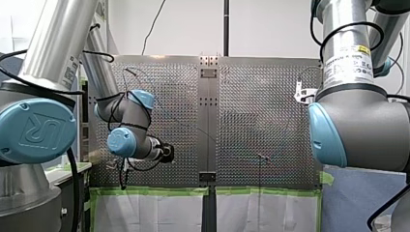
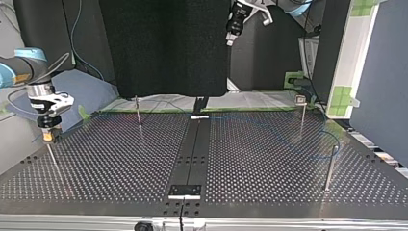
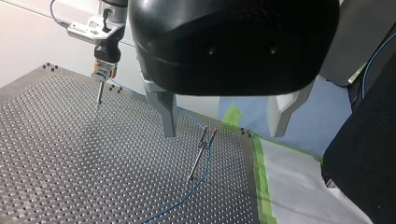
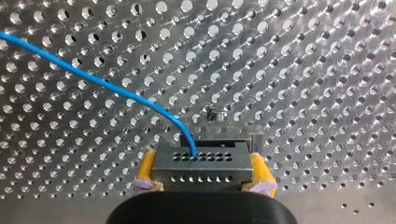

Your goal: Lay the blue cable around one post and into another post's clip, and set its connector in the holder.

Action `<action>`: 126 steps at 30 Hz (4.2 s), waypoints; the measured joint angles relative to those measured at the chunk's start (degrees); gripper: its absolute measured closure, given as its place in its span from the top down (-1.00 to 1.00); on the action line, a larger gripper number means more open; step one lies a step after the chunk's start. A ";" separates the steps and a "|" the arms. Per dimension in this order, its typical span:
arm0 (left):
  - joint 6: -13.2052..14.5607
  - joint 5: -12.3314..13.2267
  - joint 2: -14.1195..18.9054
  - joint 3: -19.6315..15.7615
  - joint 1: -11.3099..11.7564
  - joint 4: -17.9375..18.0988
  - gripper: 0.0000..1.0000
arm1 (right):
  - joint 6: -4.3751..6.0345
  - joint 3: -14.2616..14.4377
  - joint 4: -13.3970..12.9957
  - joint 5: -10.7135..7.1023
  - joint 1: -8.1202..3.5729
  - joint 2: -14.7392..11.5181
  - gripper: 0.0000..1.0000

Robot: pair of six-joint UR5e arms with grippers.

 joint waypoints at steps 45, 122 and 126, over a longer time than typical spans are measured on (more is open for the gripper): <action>0.09 -0.13 0.00 0.00 0.12 0.17 0.90 | 1.31 -1.71 -0.63 -1.53 0.08 0.59 -0.89; 1.20 -1.36 0.00 -0.04 0.62 0.34 0.90 | 0.27 -1.72 -0.32 3.02 0.18 0.67 0.98; 1.22 -1.44 0.00 -0.05 0.62 0.34 0.90 | 0.27 -1.71 -0.20 3.18 0.16 0.69 0.98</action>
